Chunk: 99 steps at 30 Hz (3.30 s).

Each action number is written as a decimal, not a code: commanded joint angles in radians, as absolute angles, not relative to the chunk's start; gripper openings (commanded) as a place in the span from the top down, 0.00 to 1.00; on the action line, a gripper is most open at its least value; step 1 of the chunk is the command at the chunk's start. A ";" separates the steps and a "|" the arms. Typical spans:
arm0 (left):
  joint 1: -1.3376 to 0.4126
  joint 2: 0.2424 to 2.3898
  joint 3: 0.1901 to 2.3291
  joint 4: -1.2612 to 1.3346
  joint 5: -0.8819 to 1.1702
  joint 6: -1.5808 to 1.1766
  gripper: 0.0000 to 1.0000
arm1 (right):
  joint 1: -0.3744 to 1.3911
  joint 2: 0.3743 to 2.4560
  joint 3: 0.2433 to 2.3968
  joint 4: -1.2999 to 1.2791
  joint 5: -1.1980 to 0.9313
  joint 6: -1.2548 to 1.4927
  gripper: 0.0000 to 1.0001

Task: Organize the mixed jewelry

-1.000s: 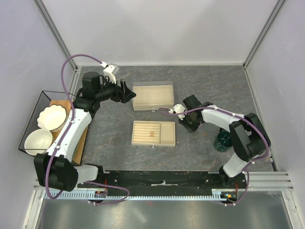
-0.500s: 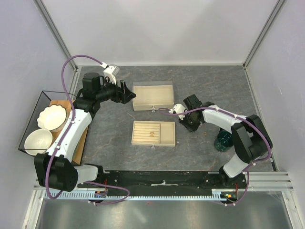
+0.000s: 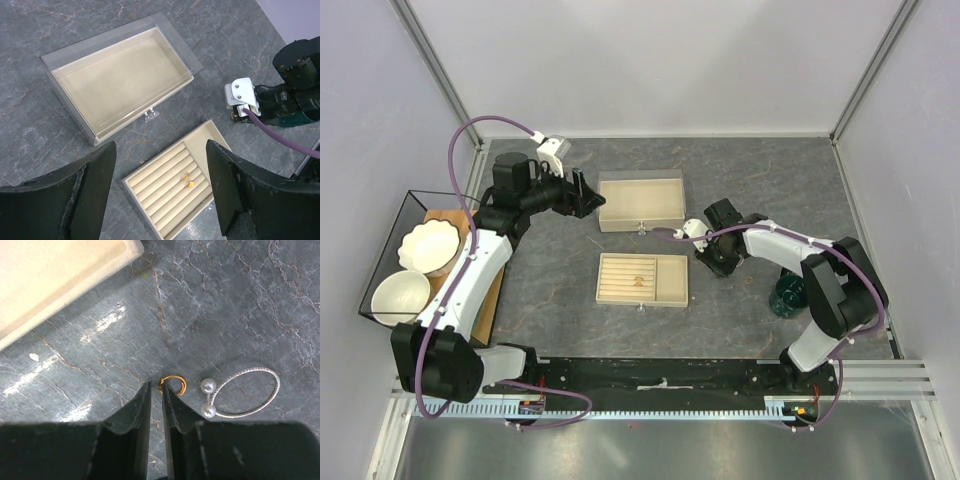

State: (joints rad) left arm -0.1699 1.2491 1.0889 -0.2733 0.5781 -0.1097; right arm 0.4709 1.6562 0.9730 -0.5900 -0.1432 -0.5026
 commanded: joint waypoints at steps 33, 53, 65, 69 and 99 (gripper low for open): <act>-0.202 1.223 0.996 -0.055 1.017 -0.095 0.23 | 0.463 1.535 1.376 -0.975 -0.754 -0.592 1.00; -0.419 1.178 0.959 0.086 1.176 0.276 0.24 | 0.661 1.717 1.838 -1.457 -1.127 -0.857 0.97; -0.429 1.164 1.003 -0.331 1.266 0.834 0.27 | 0.675 1.697 1.825 -1.457 -1.108 -0.844 0.98; -0.443 1.164 0.988 -0.348 1.278 0.879 0.28 | 0.673 1.698 1.824 -1.459 -1.108 -0.844 0.98; -0.531 1.197 0.897 -0.008 1.289 0.604 0.59 | 0.675 1.686 1.818 -1.457 -1.098 -0.848 0.98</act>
State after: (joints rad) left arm -0.5247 1.1999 0.9054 -0.0593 1.2682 0.6106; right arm 0.6704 1.7157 1.8038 -1.3495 -1.0592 -0.8200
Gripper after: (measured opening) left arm 0.428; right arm 0.023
